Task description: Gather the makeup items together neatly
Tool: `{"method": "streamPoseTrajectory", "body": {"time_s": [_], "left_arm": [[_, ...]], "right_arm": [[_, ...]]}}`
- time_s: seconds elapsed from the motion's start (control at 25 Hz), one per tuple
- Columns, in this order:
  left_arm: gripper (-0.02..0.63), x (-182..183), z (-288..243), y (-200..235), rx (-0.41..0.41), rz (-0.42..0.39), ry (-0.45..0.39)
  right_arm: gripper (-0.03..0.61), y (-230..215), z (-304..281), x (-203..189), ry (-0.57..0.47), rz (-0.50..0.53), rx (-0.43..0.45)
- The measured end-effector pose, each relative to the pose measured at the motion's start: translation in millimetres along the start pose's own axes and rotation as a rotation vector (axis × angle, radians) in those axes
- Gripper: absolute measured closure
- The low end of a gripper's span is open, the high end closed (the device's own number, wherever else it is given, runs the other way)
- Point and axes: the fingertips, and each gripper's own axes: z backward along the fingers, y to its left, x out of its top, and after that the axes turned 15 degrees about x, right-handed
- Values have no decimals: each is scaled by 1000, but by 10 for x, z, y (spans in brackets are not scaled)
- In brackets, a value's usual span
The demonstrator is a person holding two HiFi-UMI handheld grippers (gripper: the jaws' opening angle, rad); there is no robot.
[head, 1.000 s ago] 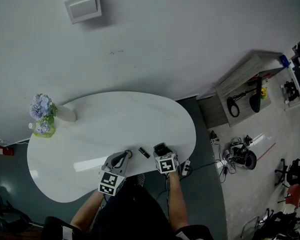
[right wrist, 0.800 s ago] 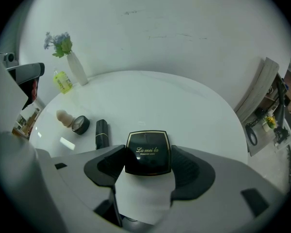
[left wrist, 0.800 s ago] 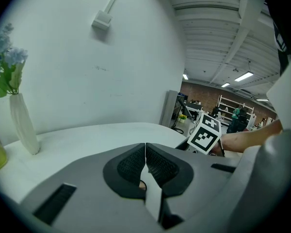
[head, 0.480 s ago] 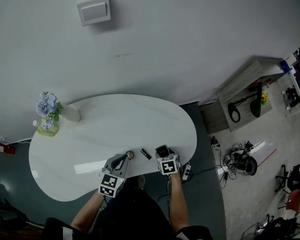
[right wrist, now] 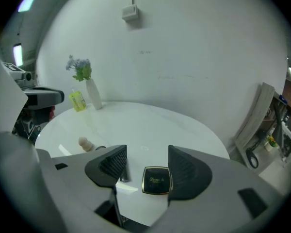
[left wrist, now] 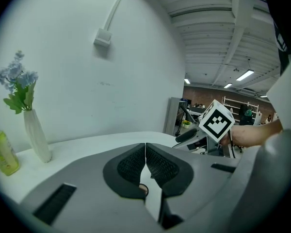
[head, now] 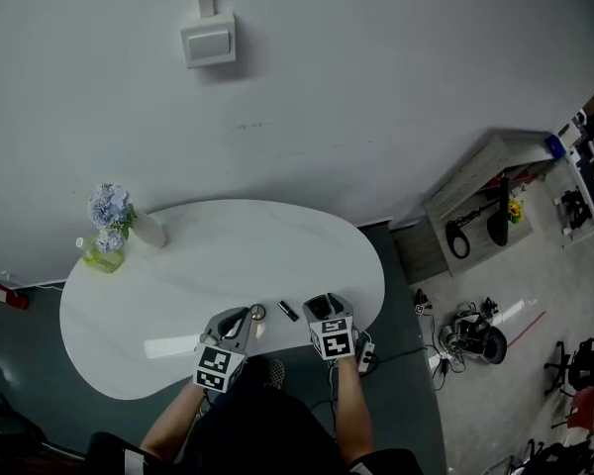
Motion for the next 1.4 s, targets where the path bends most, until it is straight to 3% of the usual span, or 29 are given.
{"method": "streamPoseTrajectory", "body": {"time_s": [0.2,0.28,0.6,0.96,1.4], "left_arm": [[594,135,178,54,41,6,-49],[594,190,257,78,57,11,-73],[594,341,633,106,106,13,-140],[594,339,959,9,129,26,-182],[594,251,1150,-84,135,20,-181]], "right_arm": [[305,356,272,386,-127,106,17],[391,479,403,521,-183,145,-4],[520,971,950,834,-362,208,-31],[545,1227,1351,688,-480,196,-19],[546,1262,1575,430,-490,197,-43]]}}
